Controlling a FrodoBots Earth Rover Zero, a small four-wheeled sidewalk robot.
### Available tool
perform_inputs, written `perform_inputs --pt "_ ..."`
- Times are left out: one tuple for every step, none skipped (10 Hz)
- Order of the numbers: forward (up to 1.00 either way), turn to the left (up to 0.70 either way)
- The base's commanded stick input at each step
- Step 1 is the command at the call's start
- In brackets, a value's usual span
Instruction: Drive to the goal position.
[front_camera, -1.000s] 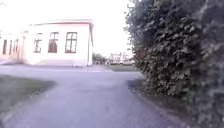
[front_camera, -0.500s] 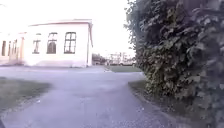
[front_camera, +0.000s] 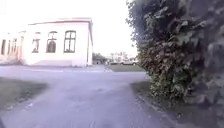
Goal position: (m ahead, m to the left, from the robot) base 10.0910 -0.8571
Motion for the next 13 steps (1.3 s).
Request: perform_inputs --pt "0.50 0.30" --pt "0.50 0.00" --pt "0.50 0.00" --pt "0.50 0.00" --pt "0.50 0.00" --pt "0.50 0.00" --pt "0.50 0.00" --pt "0.50 0.00" --pt "0.50 0.00" --pt "0.50 0.00" --pt "0.50 0.00" --pt "0.50 0.00" --pt "0.50 0.00"
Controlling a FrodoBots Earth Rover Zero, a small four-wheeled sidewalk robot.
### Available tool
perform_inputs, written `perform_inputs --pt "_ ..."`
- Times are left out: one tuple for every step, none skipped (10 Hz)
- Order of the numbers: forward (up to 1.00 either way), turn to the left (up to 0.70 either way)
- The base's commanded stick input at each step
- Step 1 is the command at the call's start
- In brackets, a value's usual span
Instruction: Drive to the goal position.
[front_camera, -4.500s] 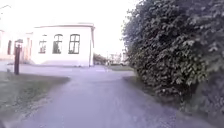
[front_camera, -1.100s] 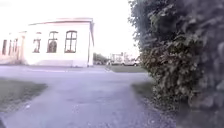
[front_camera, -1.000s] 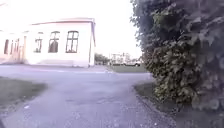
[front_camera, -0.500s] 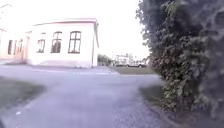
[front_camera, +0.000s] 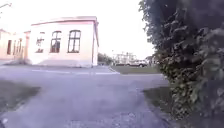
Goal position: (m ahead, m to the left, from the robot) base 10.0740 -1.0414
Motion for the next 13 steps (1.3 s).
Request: perform_inputs --pt "0.50 0.00" --pt "0.50 0.00" --pt "0.50 0.00" --pt "0.50 0.00" --pt "0.50 0.00" --pt "0.50 0.00" --pt "0.50 0.00" --pt "0.50 0.00" --pt "0.50 0.00" --pt "0.50 0.00" --pt "0.50 0.00" --pt "0.50 0.00" --pt "0.50 0.00"
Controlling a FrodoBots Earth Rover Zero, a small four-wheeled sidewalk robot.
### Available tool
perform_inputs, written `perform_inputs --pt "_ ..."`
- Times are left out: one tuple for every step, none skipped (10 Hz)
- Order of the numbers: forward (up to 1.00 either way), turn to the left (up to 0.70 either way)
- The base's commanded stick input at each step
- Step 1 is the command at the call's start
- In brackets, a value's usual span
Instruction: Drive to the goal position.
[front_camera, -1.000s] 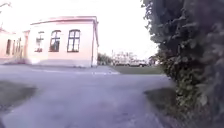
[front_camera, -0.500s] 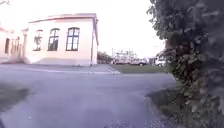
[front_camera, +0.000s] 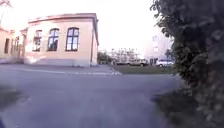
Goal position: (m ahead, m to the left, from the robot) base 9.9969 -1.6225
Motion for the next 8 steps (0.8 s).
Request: perform_inputs --pt "0.50 0.00" --pt "0.50 0.00" --pt "0.50 0.00" --pt "0.50 0.00" --pt "0.50 0.00" --pt "0.50 0.00" --pt "0.50 0.00" --pt "0.50 0.00"
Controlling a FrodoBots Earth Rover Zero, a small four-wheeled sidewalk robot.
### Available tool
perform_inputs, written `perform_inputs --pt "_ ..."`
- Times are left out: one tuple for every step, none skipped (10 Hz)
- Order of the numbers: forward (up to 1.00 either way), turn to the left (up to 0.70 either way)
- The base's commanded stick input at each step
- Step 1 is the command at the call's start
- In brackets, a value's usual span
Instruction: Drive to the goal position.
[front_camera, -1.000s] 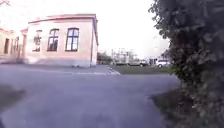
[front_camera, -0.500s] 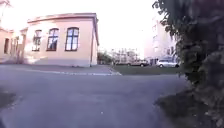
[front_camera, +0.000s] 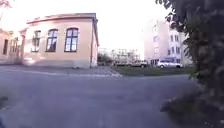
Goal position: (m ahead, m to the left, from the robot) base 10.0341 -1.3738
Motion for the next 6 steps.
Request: perform_inputs --pt "0.50 0.00" --pt "0.50 0.00" --pt "0.50 0.00" --pt "0.50 0.00" --pt "0.50 0.00" --pt "0.50 0.00"
